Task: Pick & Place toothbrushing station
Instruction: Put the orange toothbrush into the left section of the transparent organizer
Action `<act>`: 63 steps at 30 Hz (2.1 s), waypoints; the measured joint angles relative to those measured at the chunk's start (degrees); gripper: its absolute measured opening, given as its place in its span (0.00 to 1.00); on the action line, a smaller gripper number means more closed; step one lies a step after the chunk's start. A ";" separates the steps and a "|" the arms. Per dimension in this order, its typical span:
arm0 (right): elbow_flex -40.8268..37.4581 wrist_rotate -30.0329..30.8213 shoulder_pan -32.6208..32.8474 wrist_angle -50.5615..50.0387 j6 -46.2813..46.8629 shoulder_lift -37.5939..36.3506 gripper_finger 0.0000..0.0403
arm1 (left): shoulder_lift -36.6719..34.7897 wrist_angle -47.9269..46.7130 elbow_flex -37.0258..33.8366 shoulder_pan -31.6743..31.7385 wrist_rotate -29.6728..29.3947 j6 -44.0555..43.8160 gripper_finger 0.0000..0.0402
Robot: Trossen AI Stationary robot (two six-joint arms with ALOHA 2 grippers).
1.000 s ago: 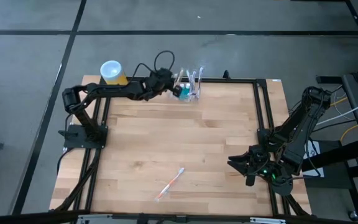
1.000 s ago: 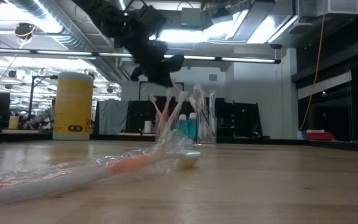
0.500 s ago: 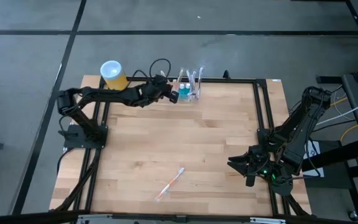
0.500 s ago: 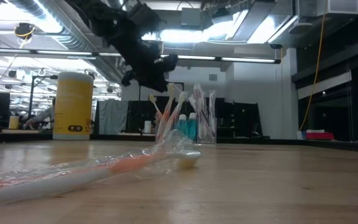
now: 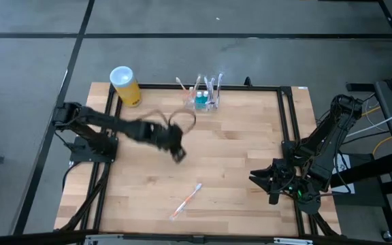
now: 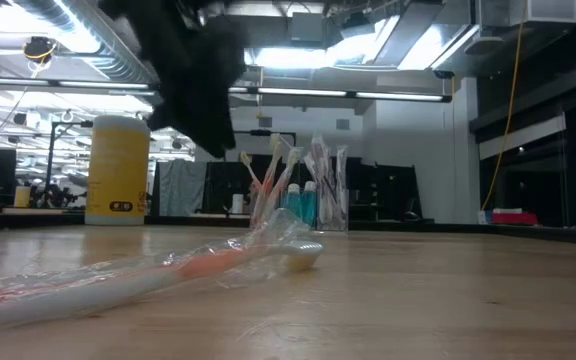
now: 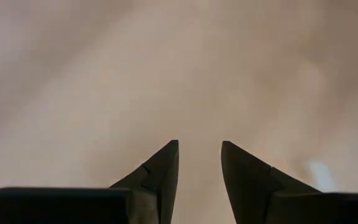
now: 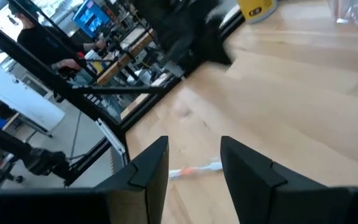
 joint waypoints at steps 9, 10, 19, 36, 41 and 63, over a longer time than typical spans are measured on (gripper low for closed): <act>0.00 3.28 0.00 0.17 -0.65 -0.04 0.37 | 7.84 10.30 0.01 -22.03 -4.51 -24.69 0.25; 0.00 3.22 -0.02 0.17 -0.86 -0.04 0.37 | 9.01 12.52 0.01 -22.85 -3.62 -25.00 0.25; 0.02 2.13 0.81 0.92 -1.00 -0.27 0.37 | 18.72 17.23 6.51 -24.23 2.44 -22.22 0.33; 0.02 2.40 1.51 1.94 -2.16 -0.59 0.37 | 31.13 16.49 15.36 -19.33 13.59 -19.91 0.36; 0.02 2.49 1.51 1.94 -2.36 -0.63 0.37 | 31.17 14.48 15.41 -17.97 14.10 -22.45 0.30; 0.04 3.08 1.51 2.75 -2.34 -0.68 0.37 | 20.45 6.39 16.12 -7.65 -15.07 -12.02 0.00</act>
